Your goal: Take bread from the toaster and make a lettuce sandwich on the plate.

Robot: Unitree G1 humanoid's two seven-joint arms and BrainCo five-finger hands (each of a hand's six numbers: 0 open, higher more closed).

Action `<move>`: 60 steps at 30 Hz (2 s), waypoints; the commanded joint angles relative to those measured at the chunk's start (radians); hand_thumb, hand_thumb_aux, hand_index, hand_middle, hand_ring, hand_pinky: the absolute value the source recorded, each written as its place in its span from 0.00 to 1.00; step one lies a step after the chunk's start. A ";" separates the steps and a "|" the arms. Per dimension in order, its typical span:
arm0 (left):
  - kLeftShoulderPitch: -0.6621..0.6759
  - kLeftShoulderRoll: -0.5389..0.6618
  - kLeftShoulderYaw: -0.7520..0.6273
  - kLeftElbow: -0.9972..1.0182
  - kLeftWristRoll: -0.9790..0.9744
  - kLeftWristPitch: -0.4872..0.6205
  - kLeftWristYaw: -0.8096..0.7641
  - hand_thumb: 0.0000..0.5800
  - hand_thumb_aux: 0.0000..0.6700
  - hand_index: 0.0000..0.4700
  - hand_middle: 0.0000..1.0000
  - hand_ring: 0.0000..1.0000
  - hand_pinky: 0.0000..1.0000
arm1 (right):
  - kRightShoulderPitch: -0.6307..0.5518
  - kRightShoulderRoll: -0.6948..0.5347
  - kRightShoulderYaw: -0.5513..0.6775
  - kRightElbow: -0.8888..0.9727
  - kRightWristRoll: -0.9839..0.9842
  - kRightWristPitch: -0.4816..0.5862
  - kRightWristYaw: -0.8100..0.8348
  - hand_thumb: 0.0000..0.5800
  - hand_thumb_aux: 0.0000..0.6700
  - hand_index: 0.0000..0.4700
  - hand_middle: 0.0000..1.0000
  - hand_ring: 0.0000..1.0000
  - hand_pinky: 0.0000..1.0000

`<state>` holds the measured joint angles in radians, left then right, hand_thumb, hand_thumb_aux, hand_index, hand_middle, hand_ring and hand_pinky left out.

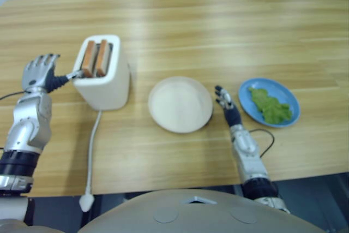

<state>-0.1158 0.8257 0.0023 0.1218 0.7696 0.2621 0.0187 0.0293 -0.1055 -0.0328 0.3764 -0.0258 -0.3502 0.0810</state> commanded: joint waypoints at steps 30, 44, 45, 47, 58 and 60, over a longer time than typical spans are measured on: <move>0.054 -0.091 -0.028 -0.246 0.040 0.049 -0.121 0.00 0.00 0.00 0.00 0.00 0.00 | 0.003 0.000 0.015 0.017 -0.012 0.024 0.005 0.00 0.00 0.00 0.00 0.00 0.00; 0.041 -0.097 -0.045 -0.232 0.127 0.093 -0.113 0.00 0.00 0.00 0.00 0.00 0.00 | 0.006 0.002 0.018 0.022 -0.013 0.027 -0.002 0.00 0.00 0.00 0.00 0.00 0.00; 0.043 -0.095 -0.039 -0.231 0.132 0.099 -0.111 0.00 0.00 0.00 0.00 0.00 0.00 | 0.007 0.001 0.018 0.023 -0.012 0.027 -0.002 0.00 0.00 0.00 0.00 0.00 0.00; 0.046 -0.092 -0.024 -0.236 0.137 0.109 -0.110 0.00 0.00 0.00 0.00 0.00 0.00 | 0.007 0.001 0.018 0.023 -0.012 0.028 -0.002 0.00 0.00 0.00 0.00 0.00 0.00; 0.048 -0.078 0.003 -0.238 0.152 0.119 -0.107 0.00 0.00 0.00 0.00 0.00 0.00 | 0.011 0.001 0.018 0.020 -0.011 0.030 -0.003 0.00 0.00 0.00 0.00 0.00 0.00; 0.046 -0.081 0.003 -0.237 0.154 0.120 -0.103 0.00 0.00 0.00 0.00 0.00 0.00 | 0.011 0.001 0.018 0.021 -0.011 0.031 -0.002 0.00 0.00 0.00 0.00 0.00 0.00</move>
<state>-0.0727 0.7358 -0.0024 -0.1227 0.9107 0.3758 -0.0848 0.0263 -0.1046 -0.0194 0.3778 -0.0334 -0.3444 0.0771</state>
